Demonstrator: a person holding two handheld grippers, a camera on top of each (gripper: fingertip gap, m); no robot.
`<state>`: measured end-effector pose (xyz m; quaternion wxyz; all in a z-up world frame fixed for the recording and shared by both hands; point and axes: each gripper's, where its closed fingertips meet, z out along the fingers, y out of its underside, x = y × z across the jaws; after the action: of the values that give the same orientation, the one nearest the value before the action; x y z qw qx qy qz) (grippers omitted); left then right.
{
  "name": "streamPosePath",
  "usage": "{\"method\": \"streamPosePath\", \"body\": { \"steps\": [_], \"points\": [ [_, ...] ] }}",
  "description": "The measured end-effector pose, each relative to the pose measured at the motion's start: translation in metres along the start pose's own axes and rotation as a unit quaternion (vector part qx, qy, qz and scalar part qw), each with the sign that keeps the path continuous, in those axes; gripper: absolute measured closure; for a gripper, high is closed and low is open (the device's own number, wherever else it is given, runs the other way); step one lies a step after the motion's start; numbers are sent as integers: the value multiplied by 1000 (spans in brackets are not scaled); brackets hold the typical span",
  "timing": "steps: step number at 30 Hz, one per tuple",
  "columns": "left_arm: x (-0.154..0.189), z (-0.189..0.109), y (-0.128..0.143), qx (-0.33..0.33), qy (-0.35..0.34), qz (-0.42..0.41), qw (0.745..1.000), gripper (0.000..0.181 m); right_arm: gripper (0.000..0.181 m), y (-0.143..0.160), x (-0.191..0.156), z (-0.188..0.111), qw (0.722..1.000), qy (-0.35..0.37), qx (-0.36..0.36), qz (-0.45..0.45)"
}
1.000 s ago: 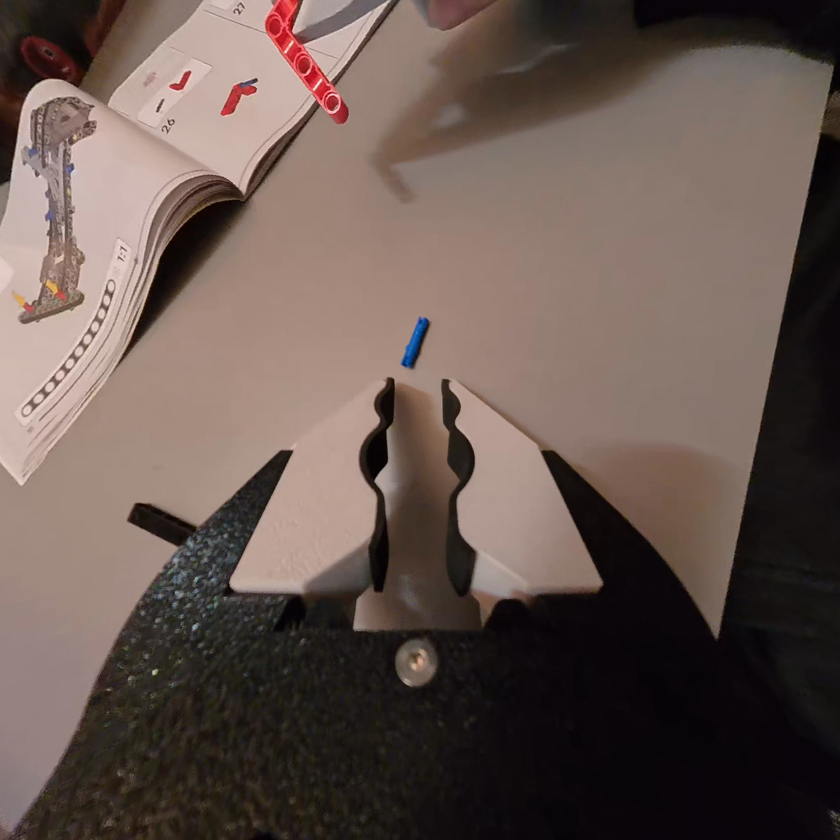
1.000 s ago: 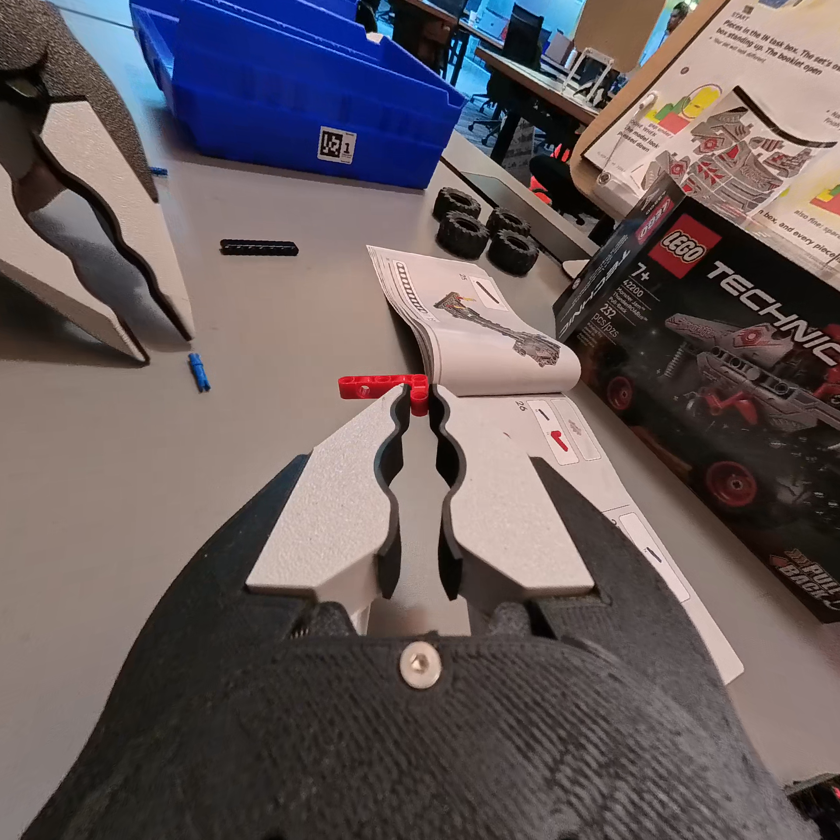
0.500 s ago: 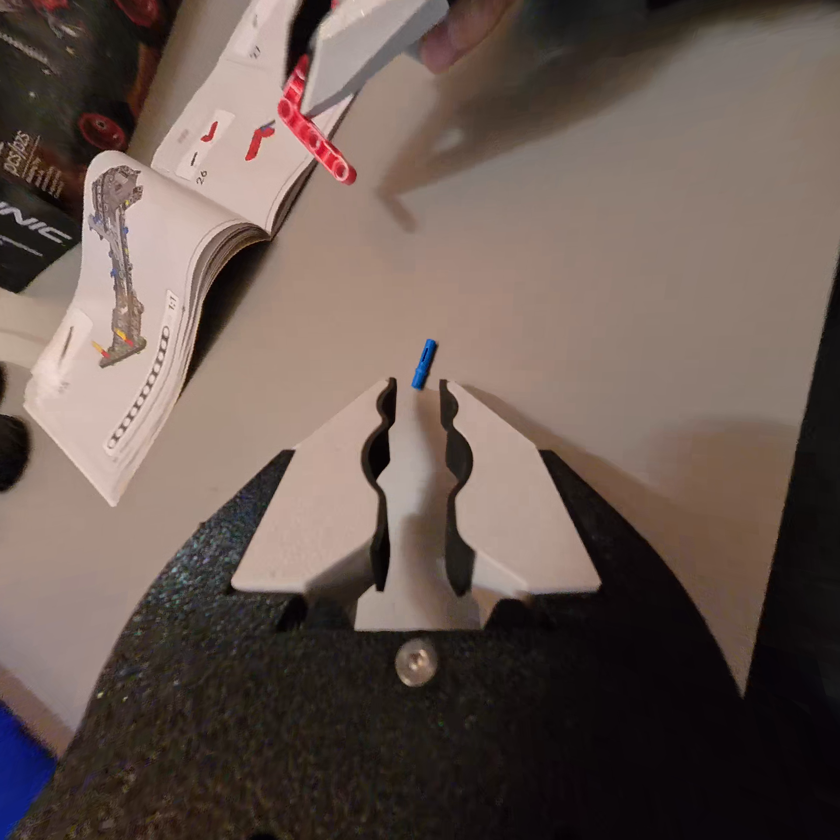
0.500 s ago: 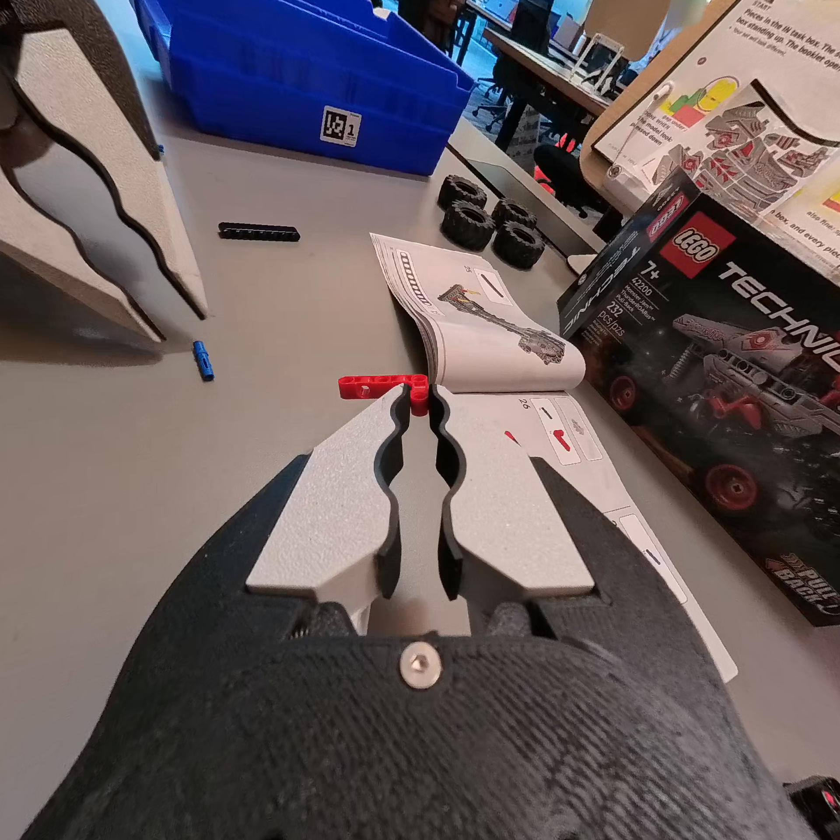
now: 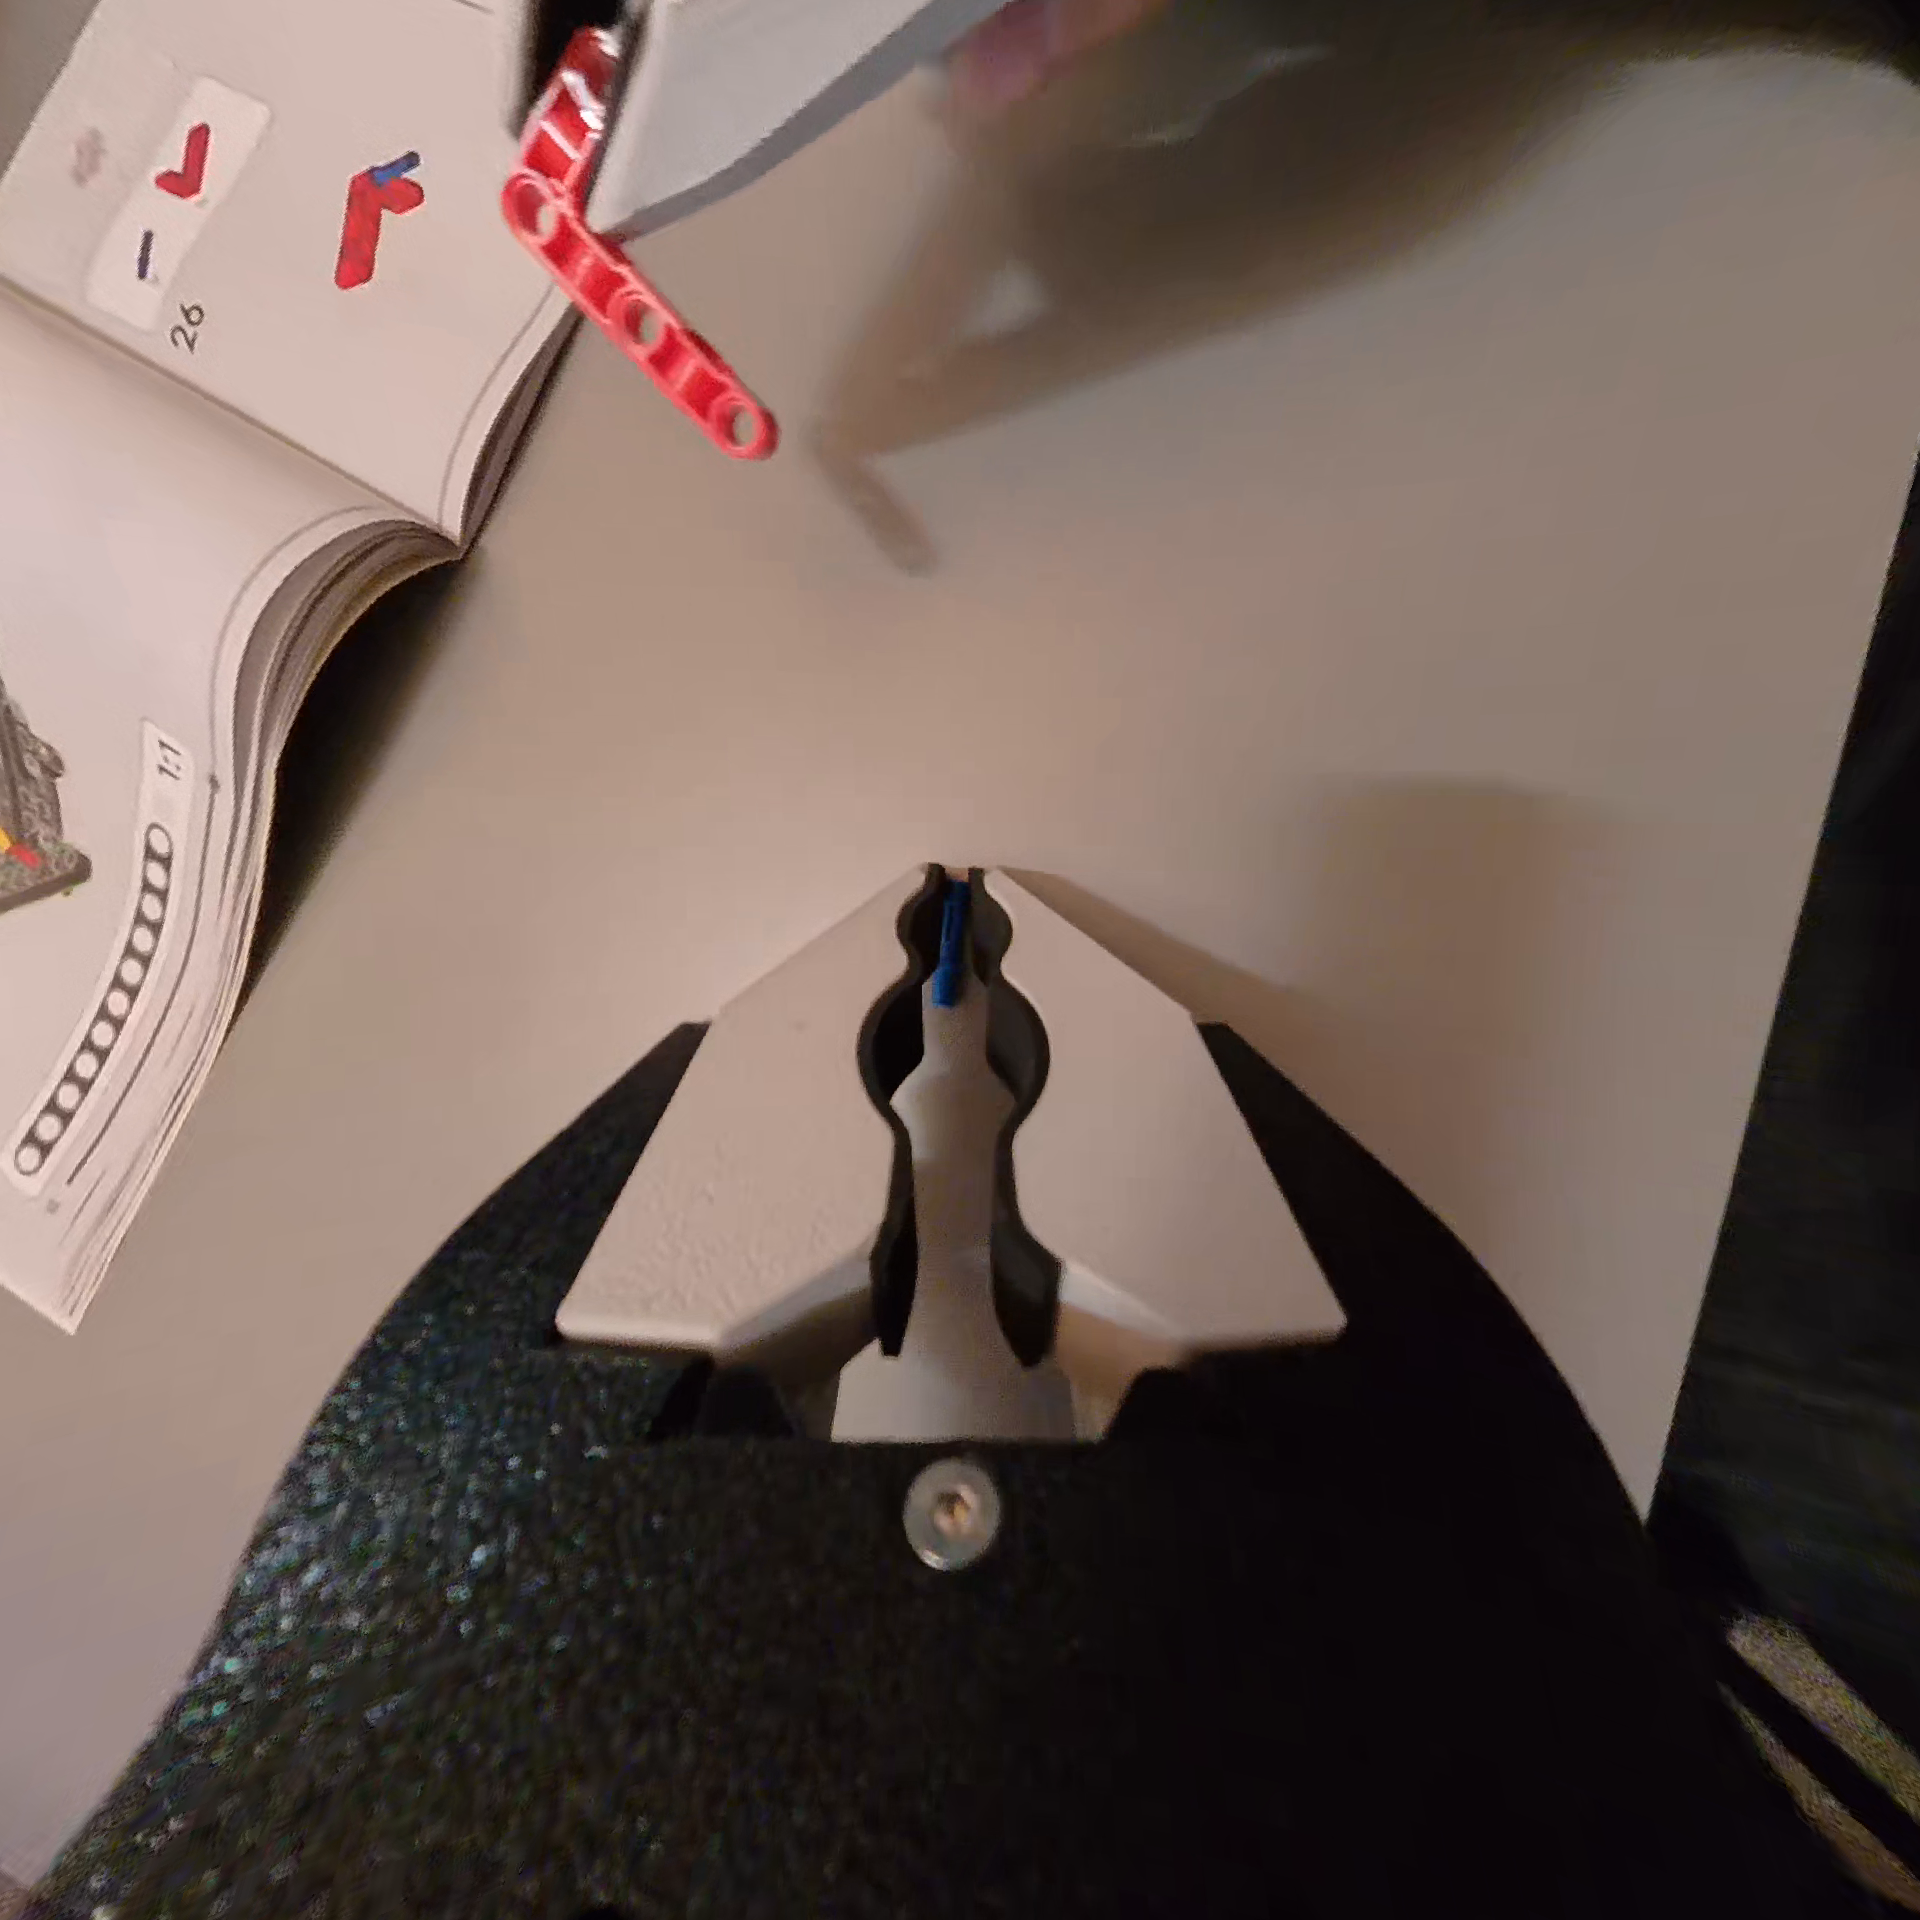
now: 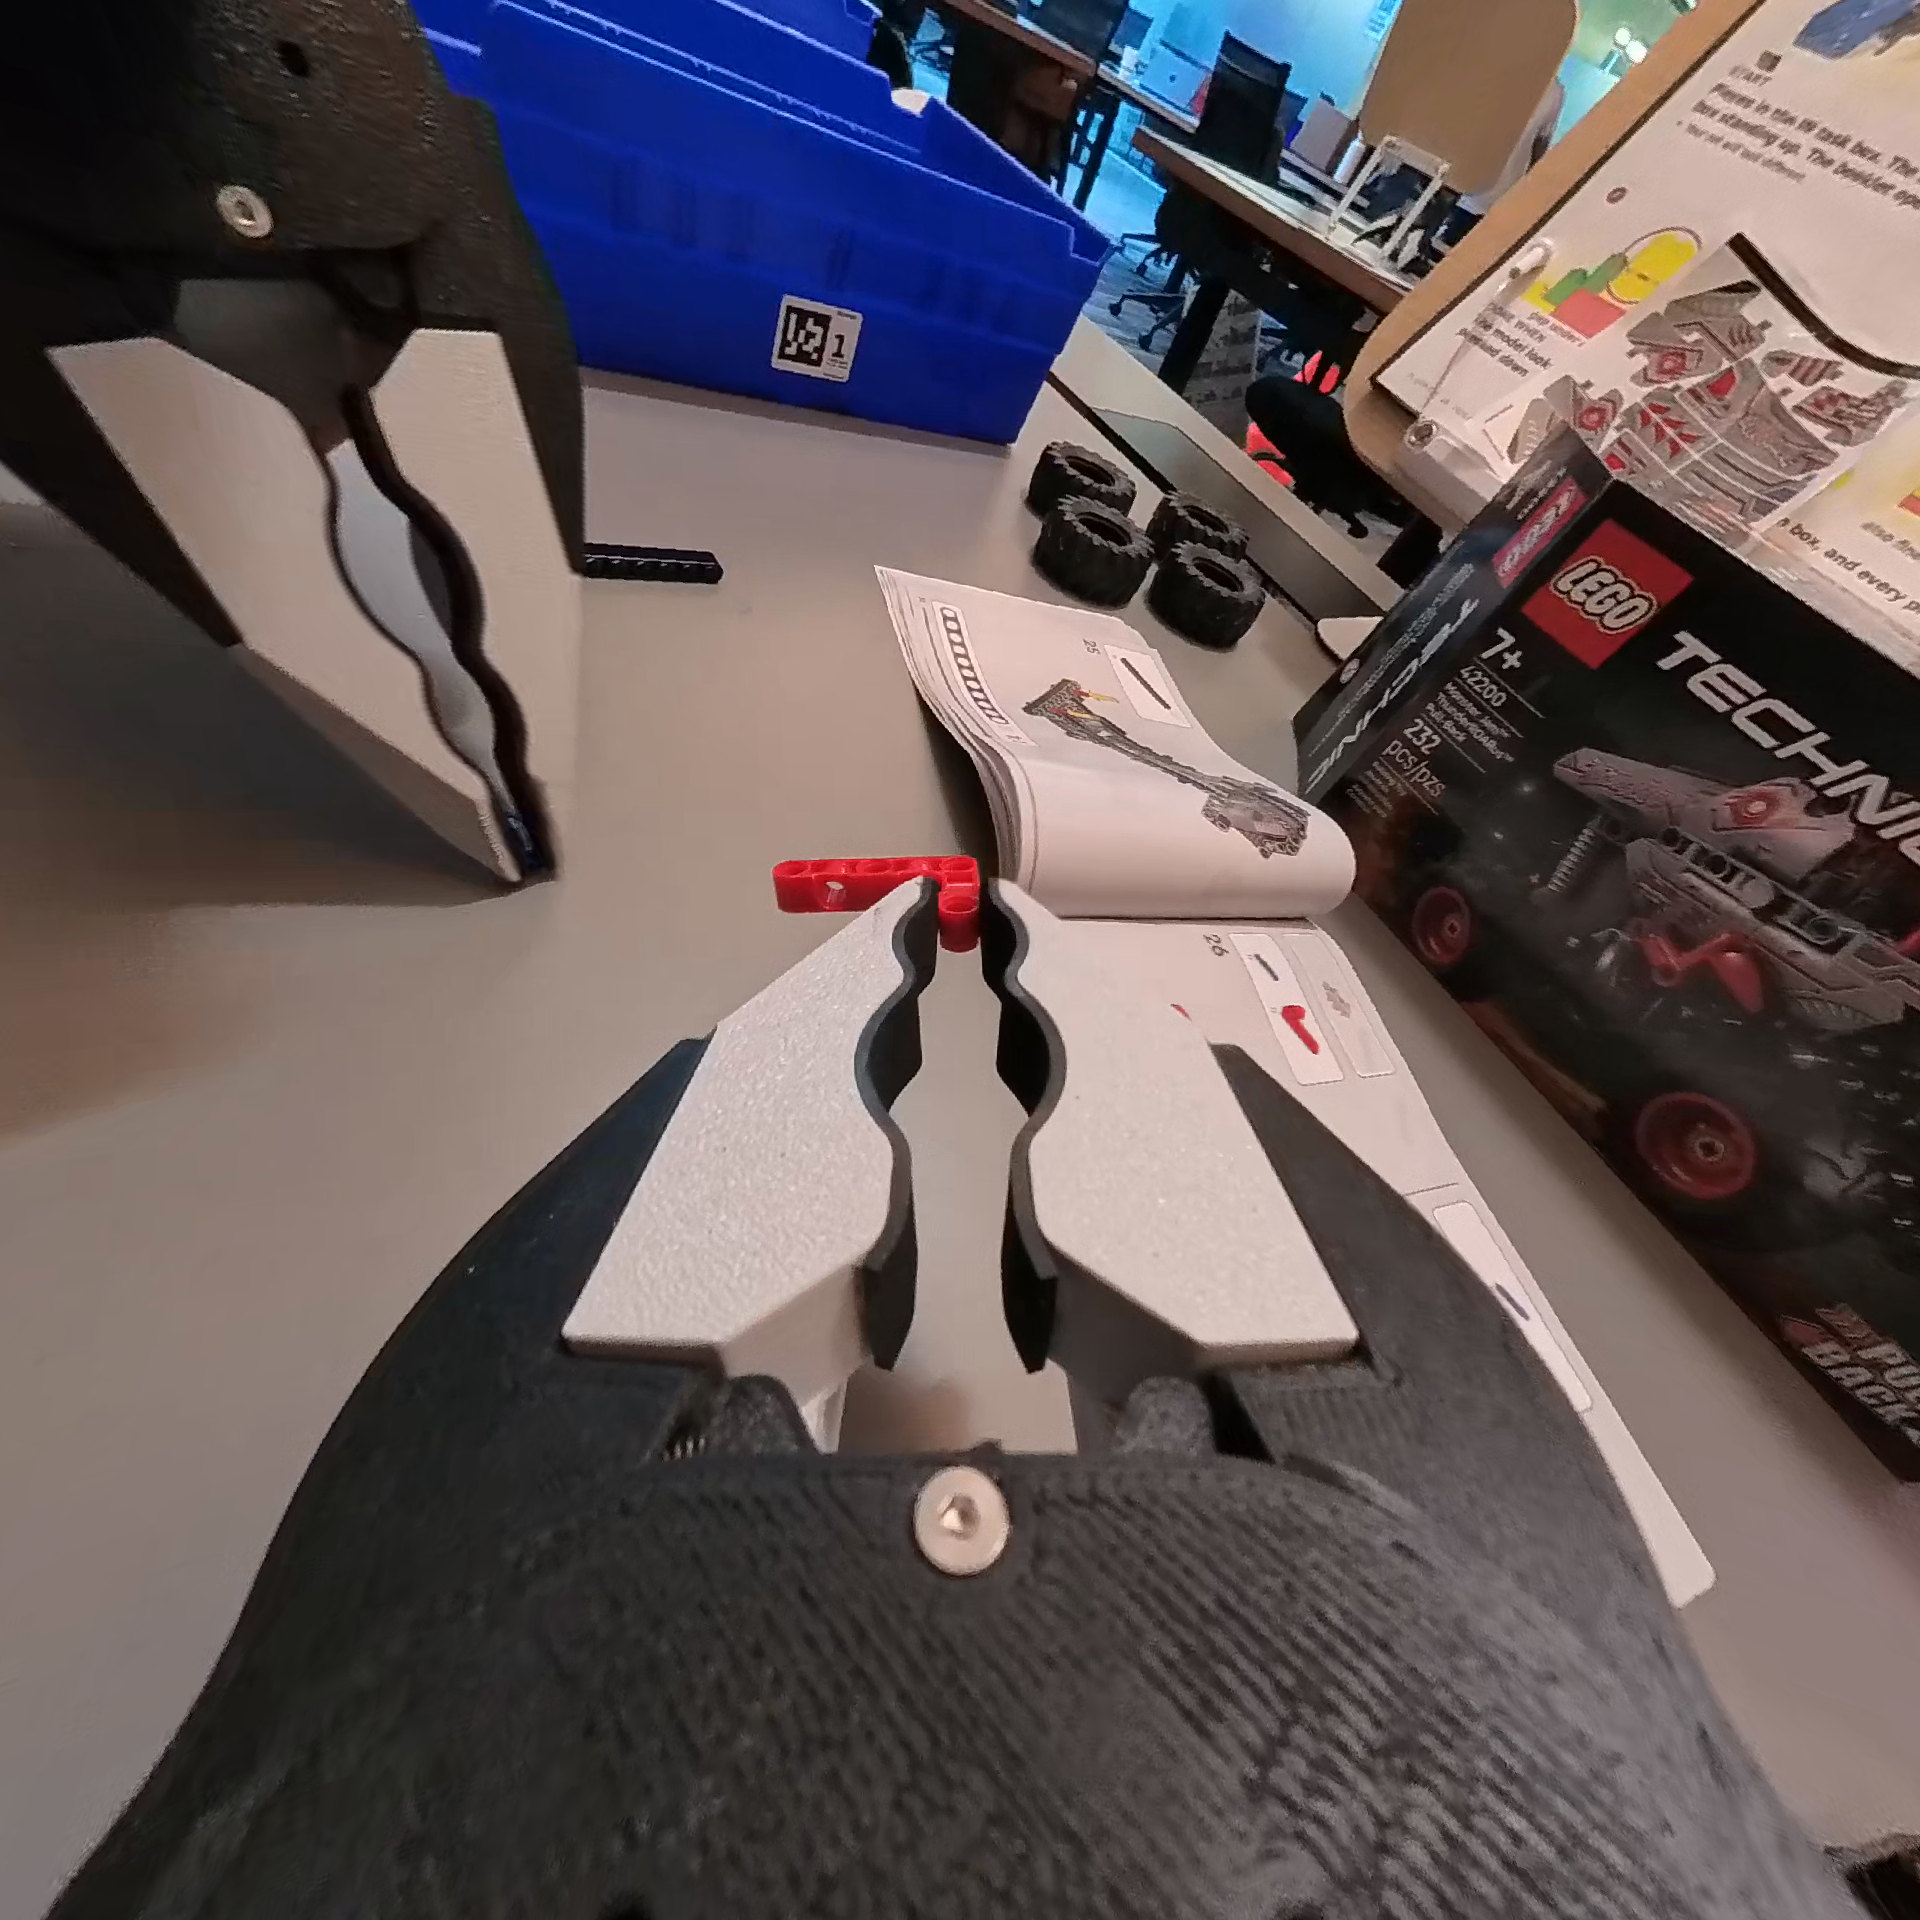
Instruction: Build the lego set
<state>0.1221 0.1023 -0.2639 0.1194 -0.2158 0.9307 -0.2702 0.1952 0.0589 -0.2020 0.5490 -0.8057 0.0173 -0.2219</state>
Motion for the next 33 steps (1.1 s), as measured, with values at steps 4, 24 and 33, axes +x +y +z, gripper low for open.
{"method": "streamPosePath", "body": {
  "steps": [4,24,33],
  "points": [
    [-18,2,-10,55,-25,-74,995,180,176,-2,-8,-1,1000,-18,7,-13],
    [-34,20,-23,87,-32,-161,983,180,174,44,-33,8,984,-89,-136,-65],
    [-35,6,-31,126,-16,-156,980,177,151,44,-38,-4,983,-126,-127,-48]
  ]
}}
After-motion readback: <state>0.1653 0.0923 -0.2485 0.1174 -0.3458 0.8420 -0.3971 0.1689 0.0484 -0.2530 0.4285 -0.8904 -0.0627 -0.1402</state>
